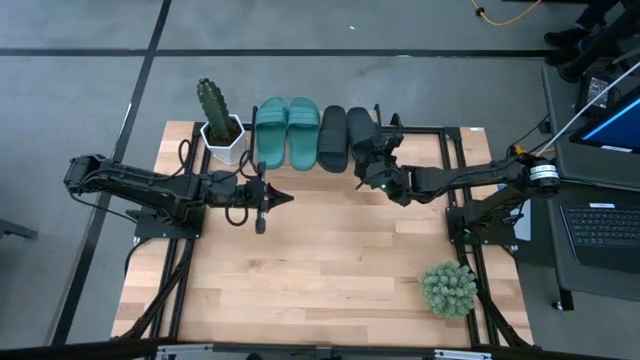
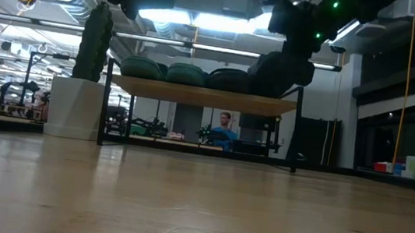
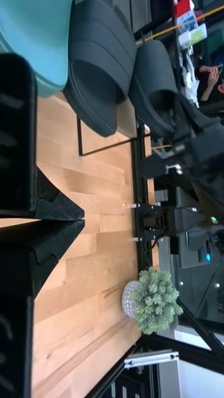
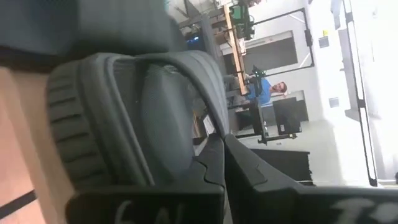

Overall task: Pick and place slides into the shelf
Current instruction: Put the black slipper on the shelf

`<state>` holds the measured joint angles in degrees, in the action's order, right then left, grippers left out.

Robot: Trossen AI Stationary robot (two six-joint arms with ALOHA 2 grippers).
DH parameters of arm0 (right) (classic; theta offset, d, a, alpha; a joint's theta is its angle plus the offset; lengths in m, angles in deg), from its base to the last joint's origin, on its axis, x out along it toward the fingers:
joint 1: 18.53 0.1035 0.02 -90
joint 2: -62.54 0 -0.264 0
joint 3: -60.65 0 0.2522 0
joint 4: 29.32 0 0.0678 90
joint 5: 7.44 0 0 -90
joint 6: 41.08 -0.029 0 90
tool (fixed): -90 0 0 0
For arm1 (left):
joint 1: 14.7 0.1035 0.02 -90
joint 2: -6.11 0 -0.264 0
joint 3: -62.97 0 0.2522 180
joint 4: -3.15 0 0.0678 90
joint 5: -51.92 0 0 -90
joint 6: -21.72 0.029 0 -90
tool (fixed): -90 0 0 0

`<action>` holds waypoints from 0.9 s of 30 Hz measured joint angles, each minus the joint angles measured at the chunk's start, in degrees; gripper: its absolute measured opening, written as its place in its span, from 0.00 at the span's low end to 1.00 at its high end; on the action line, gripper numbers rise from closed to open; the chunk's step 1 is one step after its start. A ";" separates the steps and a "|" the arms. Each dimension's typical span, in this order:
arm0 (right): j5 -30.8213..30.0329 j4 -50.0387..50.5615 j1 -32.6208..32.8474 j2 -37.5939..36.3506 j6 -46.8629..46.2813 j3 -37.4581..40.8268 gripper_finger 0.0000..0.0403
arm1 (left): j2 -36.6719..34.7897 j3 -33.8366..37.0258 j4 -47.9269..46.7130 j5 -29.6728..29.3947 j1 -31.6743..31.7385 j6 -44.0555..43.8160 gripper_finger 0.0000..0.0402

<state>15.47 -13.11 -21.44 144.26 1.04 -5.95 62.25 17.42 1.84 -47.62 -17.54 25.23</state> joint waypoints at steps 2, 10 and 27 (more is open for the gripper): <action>-0.21 -0.01 -0.48 1.05 0.01 0.00 0.00 | 0.00 0.00 0.02 0.00 -0.43 0.00 0.00; -2.08 -0.10 -1.39 1.82 0.13 0.02 0.00 | 0.00 0.00 0.02 0.00 -1.37 0.02 0.00; 5.14 1.51 -2.50 1.80 0.34 0.02 0.00 | 0.00 0.00 0.02 0.00 -1.37 -0.24 0.00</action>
<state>20.60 -11.60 -23.94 146.06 1.38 -5.92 62.25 17.42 1.86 -47.62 -18.91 24.99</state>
